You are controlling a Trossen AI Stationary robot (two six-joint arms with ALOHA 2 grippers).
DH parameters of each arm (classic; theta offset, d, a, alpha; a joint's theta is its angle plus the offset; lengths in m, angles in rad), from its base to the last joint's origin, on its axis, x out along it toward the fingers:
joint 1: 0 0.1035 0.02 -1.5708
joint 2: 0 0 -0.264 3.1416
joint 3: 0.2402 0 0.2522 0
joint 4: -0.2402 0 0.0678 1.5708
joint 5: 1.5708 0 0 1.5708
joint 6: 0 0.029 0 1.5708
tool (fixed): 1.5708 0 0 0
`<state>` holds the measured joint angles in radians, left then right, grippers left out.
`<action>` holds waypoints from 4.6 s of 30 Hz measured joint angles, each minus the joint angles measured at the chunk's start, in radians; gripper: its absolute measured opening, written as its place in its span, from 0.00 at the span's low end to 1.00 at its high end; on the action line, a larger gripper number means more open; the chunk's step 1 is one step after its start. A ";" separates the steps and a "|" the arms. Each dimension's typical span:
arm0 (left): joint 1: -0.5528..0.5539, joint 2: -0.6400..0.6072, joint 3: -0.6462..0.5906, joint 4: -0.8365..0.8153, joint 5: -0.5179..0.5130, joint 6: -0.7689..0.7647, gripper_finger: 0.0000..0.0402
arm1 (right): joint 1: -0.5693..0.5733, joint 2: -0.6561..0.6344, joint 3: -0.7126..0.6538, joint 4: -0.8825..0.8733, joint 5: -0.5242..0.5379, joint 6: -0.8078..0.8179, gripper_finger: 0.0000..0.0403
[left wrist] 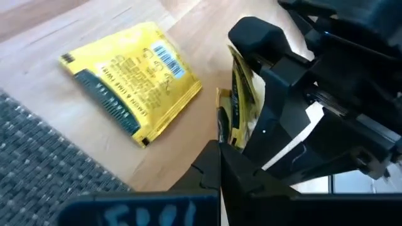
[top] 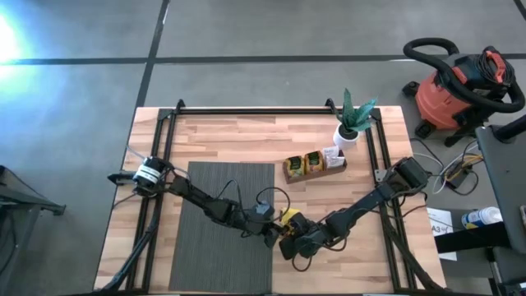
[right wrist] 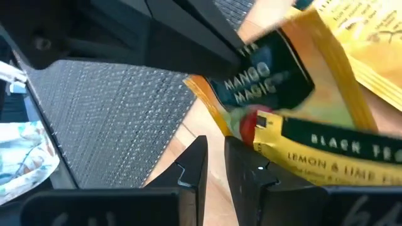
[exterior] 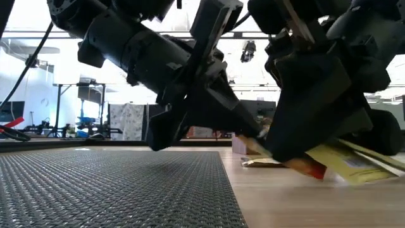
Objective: Pick & Place Tea
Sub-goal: Put the orange tea bag into the left section of the wooden organizer, then put the yellow tea bag into the middle section of the wooden organizer
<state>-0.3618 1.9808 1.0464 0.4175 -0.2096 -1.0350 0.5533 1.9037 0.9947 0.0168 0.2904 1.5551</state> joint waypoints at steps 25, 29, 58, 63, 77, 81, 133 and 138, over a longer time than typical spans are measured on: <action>0.029 -0.061 0.332 -0.472 -0.015 0.366 0.00 | 0.192 -0.351 0.016 -0.664 0.202 0.171 0.13; 0.069 -0.092 0.408 -0.556 -0.050 0.471 0.00 | 0.245 -0.381 0.016 -0.764 0.223 0.270 0.13; 0.526 0.150 0.795 -0.745 0.299 0.921 0.00 | 0.409 -0.336 0.011 -0.864 0.281 0.652 0.13; 0.526 0.260 0.950 -0.883 0.305 0.940 0.00 | 0.409 -0.336 0.010 -0.873 0.279 0.656 0.13; 0.528 0.461 1.254 -1.129 0.287 0.985 0.00 | 0.409 -0.337 0.010 -0.873 0.272 0.664 0.13; 0.528 0.455 1.215 -1.122 0.262 0.985 0.00 | 0.409 -0.337 0.008 -0.874 0.270 0.662 0.13; 0.164 -0.217 -0.039 -0.372 0.137 0.142 0.22 | 0.043 -0.318 -0.120 -0.378 0.060 0.013 0.13; 0.162 -0.205 -0.090 -0.252 0.132 0.067 0.22 | -0.028 -0.317 -0.148 -0.376 0.061 0.011 0.13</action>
<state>-0.2003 1.7760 0.9566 0.1659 -0.0773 -0.9682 0.5252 1.5871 0.8472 -0.3587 0.3515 1.5658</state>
